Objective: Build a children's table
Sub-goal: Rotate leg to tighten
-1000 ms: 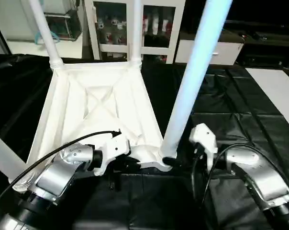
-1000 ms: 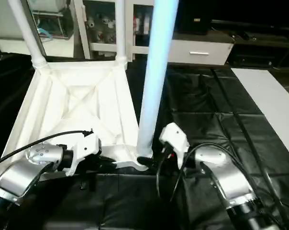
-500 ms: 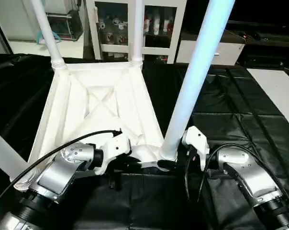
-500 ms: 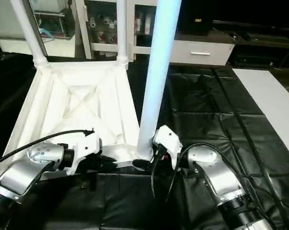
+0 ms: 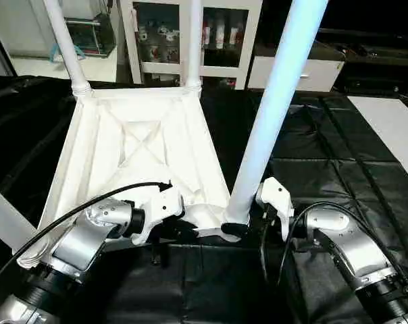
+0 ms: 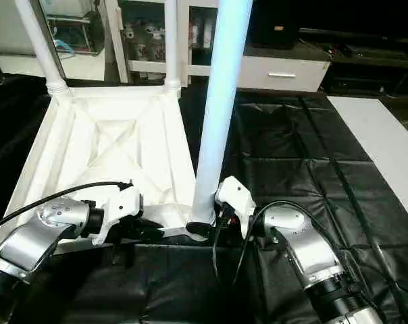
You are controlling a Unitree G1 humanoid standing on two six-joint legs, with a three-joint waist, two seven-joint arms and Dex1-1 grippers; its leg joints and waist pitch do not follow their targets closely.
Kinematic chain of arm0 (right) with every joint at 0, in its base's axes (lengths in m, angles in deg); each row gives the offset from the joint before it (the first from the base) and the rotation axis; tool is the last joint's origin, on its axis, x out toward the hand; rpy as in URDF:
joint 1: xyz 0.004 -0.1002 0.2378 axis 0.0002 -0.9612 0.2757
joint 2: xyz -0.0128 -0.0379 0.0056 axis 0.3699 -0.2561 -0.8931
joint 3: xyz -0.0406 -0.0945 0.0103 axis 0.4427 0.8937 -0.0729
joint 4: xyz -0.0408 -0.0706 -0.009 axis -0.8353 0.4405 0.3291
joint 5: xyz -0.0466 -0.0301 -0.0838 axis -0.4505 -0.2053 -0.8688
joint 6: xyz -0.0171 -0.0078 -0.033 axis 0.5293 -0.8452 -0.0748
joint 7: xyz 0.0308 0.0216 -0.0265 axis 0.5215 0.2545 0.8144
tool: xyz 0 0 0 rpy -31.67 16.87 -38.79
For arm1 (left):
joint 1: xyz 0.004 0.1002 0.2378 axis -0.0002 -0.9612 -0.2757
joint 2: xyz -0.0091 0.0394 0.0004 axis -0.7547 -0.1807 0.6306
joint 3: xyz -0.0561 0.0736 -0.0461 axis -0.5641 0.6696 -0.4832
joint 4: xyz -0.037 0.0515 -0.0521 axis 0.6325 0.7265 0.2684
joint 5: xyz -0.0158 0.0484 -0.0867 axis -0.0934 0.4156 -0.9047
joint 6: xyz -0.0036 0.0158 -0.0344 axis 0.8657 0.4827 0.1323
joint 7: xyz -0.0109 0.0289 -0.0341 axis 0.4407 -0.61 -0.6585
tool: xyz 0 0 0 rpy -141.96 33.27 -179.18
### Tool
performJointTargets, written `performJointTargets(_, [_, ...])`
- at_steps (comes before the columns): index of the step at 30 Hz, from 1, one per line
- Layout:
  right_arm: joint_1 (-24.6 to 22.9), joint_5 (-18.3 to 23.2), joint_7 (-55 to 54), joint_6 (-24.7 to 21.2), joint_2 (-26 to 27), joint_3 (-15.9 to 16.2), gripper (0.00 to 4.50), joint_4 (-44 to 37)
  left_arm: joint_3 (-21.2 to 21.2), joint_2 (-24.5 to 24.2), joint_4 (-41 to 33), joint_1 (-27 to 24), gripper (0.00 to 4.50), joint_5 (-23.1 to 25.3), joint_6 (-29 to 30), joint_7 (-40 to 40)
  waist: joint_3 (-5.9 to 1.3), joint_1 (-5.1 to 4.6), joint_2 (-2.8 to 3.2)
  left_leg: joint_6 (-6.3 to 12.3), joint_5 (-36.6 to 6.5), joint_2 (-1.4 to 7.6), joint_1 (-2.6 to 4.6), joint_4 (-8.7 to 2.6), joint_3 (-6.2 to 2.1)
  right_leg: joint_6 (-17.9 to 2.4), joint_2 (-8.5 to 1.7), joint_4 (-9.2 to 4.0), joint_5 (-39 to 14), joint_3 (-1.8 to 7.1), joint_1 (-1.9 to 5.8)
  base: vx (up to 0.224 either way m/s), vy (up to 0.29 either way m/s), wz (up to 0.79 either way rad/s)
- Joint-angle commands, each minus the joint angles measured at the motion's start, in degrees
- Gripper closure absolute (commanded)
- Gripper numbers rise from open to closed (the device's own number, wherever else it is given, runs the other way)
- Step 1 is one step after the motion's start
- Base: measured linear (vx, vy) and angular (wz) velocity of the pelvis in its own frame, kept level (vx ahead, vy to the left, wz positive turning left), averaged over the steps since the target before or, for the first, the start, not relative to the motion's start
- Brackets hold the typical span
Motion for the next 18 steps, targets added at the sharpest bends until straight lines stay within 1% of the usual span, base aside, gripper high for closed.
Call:
performJointTargets(1, [0.2,0.3,-1.3,0.0,1.0,-1.0,1.81,1.2,1.3,1.0,-0.4,0.3,4.50,-1.0,-1.0,-1.1,-3.12,-0.30,-0.09,3.15,-4.2,4.38,-0.31,-4.87,-1.27,-15.4,-5.51,-4.16,-6.6,3.38,2.33,0.000,0.000,0.00])
performJointTargets(2, [0.7,-0.4,-4.2,0.1,2.2,-1.8,1.81,2.8,0.8,1.4,-0.2,0.3,4.50,-1.0,-0.3,0.0,-3.04,-0.38,-0.19,2.92,-4.6,4.41,-0.33,-4.96,-1.29,-15.2,-5.47,-4.23,-7.3,3.37,2.31,0.000,0.000,0.00])
performJointTargets(3, [1.1,-1.0,-6.6,0.1,3.2,-2.4,1.82,4.2,0.4,2.1,0.3,0.5,4.50,-0.9,0.5,1.3,-2.95,-0.56,-0.16,2.26,-5.9,4.39,-0.36,-5.06,-1.31,-15.0,-5.54,-4.40,-9.3,3.40,2.22,0.000,0.000,0.00])
performJointTargets(4, [1.4,-1.4,-8.3,0.1,3.9,-2.8,1.82,5.1,0.1,2.7,0.7,0.6,4.50,-0.9,0.9,2.2,-2.85,-0.75,-0.20,1.41,-7.5,4.29,-0.23,-5.19,-1.36,-14.4,-5.50,-4.75,-12.0,3.37,2.11,0.000,0.000,0.00])
performJointTargets(5, [1.5,-1.6,-9.1,0.1,4.3,-3.1,1.82,5.6,-0.1,3.0,0.9,0.8,4.50,-0.9,1.2,2.6,-2.93,-0.84,-0.27,0.83,-8.0,4.35,-0.24,-5.22,-1.48,-13.6,-5.65,-4.88,-13.8,3.40,2.29,0.000,0.000,0.00])
performJointTargets(6, [1.8,-1.5,-11.5,-0.4,5.8,-3.8,1.82,6.6,-0.4,4.4,1.7,1.2,4.50,-0.8,1.7,4.3,-2.93,-0.84,-0.27,0.83,-8.0,4.35,-0.24,-5.22,-1.48,-13.6,-5.65,-4.88,-13.8,3.40,2.29,0.000,0.000,0.00])
performJointTargets(7, [2.1,-1.5,-12.8,-0.7,6.7,-4.1,1.83,7.2,-0.6,5.2,2.2,1.5,4.50,-0.7,2.0,5.2,-2.78,-1.27,-0.50,0.61,-8.8,4.36,-0.35,-5.34,-1.55,-12.8,-5.59,-5.10,-15.7,3.43,2.11,0.000,0.000,0.00])
performJointTargets(8, [2.8,-1.5,-16.3,-1.3,9.1,-5.0,1.83,8.8,-0.9,7.3,3.4,2.2,4.50,-0.6,2.6,7.4,-2.81,-1.58,-0.51,0.59,-9.0,4.29,-0.38,-5.32,-1.49,-12.6,-5.56,-5.11,-16.2,3.51,1.95,0.000,0.000,0.00])
performJointTargets(9, [3.7,-1.7,-19.4,-1.7,11.1,-5.5,1.83,10.3,-0.8,8.9,4.6,3.0,4.50,0.0,2.9,9.3,-2.77,-1.63,-0.64,0.13,-9.6,4.22,-0.23,-5.34,-1.55,-12.1,-5.55,-5.42,-17.9,3.44,1.91,0.000,0.000,0.00])
performJointTargets(10, [3.7,-1.7,-19.4,-1.7,11.1,-5.5,1.83,10.3,-0.8,8.9,4.6,3.0,4.50,0.0,2.9,9.3,-2.82,-1.90,-0.64,-0.14,-9.7,4.12,-0.52,-5.40,-1.73,-11.4,-5.61,-5.47,-19.5,3.40,2.07,0.000,0.000,0.00])
performJointTargets(11, [4.3,-1.9,-21.3,-1.9,12.2,-5.8,1.83,11.2,-0.7,9.8,5.3,3.4,4.50,0.4,3.0,10.3,-2.85,-1.87,-0.62,-0.12,-9.8,4.12,-0.57,-5.38,-1.69,-11.0,-5.67,-5.55,-19.8,3.45,2.03,0.000,0.000,0.00])
performJointTargets(12, [5.3,-2.6,-24.3,-1.8,14.0,-6.3,1.83,12.8,-0.5,11.1,6.6,4.2,4.50,1.3,3.3,12.1,-2.87,-1.88,-0.61,-0.08,-9.8,4.15,-0.45,-5.31,-1.67,-10.9,-5.71,-5.61,-19.9,3.50,1.90,0.000,0.000,0.00])
performJointTargets(13, [7.1,-3.7,-29.4,-1.9,16.8,-6.9,1.83,15.5,-0.4,13.4,8.9,5.7,4.50,2.7,3.8,15.8,-2.86,-2.13,-0.71,0.00,-9.4,4.07,-0.34,-5.30,-1.54,-10.9,-5.49,-5.61,-19.5,3.53,1.55,0.000,0.000,0.00])
performJointTargets(14, [7.2,-3.8,-29.9,-1.9,17.0,-6.9,1.83,15.8,-0.4,13.7,9.2,5.8,4.50,2.9,3.9,16.2,-2.84,-2.28,-0.64,-0.20,-9.4,4.00,-0.33,-5.33,-1.54,-10.9,-5.43,-5.62,-19.7,3.49,1.44,0.000,0.000,0.00])
performJointTargets(15, [8.1,-4.4,-32.2,-1.9,18.1,-7.2,1.83,17.1,-0.4,14.7,10.2,6.5,4.50,3.4,4.4,17.7,-3.07,-2.16,-0.91,-0.32,-8.7,4.05,-0.45,-5.26,-1.61,-10.9,-5.58,-5.53,-18.8,3.47,1.83,0.000,0.000,0.00])
performJointTargets(16, [8.8,-4.9,-34.4,-2.0,19.1,-7.4,1.83,18.2,-0.5,15.7,11.1,7.2,4.50,3.9,4.9,19.3,-2.90,-2.20,-0.64,-0.25,-8.5,4.10,-0.41,-5.32,-1.55,-11.1,-5.54,-5.50,-18.0,3.51,1.54,0.000,0.000,0.00])
performJointTargets(17, [11.4,-6.5,-41.8,-1.7,22.2,-8.1,1.83,22.3,-1.2,19.1,14.3,9.5,4.50,5.1,6.8,24.8,-2.95,-2.39,-1.04,-0.31,-8.4,4.08,-0.47,-5.28,-1.46,-11.1,-5.47,-5.46,-17.7,3.49,1.57,0.000,0.000,0.00])
performJointTargets(18, [11.4,-6.5,-41.8,-1.7,22.2,-8.1,1.83,22.3,-1.2,19.1,14.3,9.5,4.50,5.1,6.8,24.8,-2.93,-2.57,-0.89,-0.56,-8.4,3.95,-0.32,-5.31,-1.39,-11.2,-5.44,-5.48,-18.0,3.52,1.36,0.000,0.000,0.00])
